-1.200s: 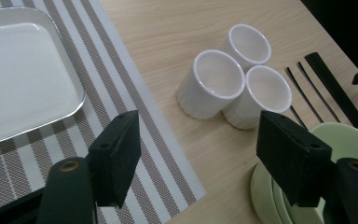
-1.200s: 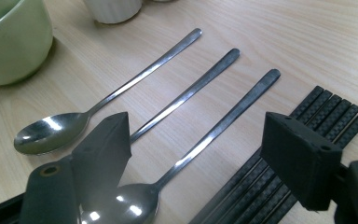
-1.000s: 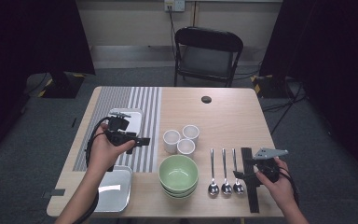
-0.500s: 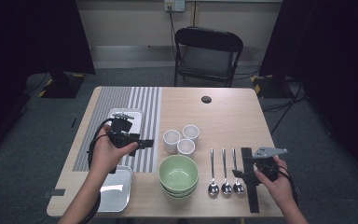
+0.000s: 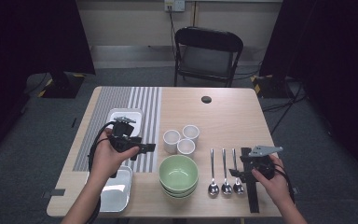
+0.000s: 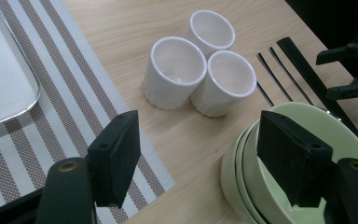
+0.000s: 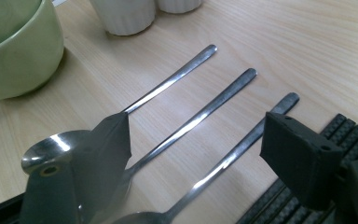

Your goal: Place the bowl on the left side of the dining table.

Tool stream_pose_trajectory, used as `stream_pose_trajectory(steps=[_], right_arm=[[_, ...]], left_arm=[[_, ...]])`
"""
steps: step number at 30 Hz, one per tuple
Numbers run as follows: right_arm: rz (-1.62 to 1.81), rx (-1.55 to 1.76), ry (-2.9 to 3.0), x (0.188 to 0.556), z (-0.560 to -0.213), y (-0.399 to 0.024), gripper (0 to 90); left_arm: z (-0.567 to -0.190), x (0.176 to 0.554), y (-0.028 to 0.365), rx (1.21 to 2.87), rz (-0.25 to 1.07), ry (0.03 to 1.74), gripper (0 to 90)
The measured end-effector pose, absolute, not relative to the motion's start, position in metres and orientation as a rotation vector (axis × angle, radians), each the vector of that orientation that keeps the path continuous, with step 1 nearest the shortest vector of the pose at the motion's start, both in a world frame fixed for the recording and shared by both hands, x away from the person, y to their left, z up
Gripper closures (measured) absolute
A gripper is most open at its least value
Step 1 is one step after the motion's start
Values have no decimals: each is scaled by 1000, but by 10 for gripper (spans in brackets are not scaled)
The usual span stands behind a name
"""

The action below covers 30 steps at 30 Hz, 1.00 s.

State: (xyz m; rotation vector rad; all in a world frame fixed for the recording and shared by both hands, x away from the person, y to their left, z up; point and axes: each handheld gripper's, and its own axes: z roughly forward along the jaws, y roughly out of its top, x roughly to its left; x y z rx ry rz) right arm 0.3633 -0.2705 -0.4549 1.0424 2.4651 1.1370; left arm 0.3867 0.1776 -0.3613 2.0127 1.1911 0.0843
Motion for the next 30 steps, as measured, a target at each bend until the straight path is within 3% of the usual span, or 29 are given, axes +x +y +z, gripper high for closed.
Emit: stream_pose_trajectory(steps=[30], right_arm=[[1131,1015,2481,369,-455,-263,233]], left_arm=[[-380,377,158,2017,28,1162,299]])
